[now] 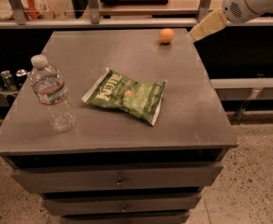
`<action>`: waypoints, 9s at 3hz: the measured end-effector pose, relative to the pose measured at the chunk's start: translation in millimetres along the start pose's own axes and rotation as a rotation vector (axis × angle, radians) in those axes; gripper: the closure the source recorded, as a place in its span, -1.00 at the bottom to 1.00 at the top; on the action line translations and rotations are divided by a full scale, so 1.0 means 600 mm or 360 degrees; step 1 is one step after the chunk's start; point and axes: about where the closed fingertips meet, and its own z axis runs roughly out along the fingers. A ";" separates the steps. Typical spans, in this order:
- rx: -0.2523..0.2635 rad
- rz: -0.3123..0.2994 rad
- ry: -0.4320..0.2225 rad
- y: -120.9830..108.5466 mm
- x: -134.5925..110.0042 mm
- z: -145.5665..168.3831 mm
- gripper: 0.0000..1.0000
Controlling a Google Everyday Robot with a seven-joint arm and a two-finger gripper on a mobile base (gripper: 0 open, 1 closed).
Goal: Move orange near green jalapeno chip bag
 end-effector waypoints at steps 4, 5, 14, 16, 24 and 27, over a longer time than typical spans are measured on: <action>-0.0053 0.0173 -0.0113 -0.073 -0.052 0.242 -1.00; -0.0050 0.0181 -0.0108 -0.075 -0.049 0.248 -1.00; -0.0195 0.0308 -0.0370 0.015 -0.056 0.430 0.28; -0.0246 0.0285 -0.0425 0.015 -0.056 0.393 1.00; -0.1485 -0.0942 -0.0494 0.308 0.007 0.187 1.00; -0.1533 -0.1043 -0.0500 0.322 -0.005 0.191 -0.25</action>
Offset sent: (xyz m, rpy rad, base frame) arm 0.1389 0.0182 -0.0068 0.1494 -0.0947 0.0177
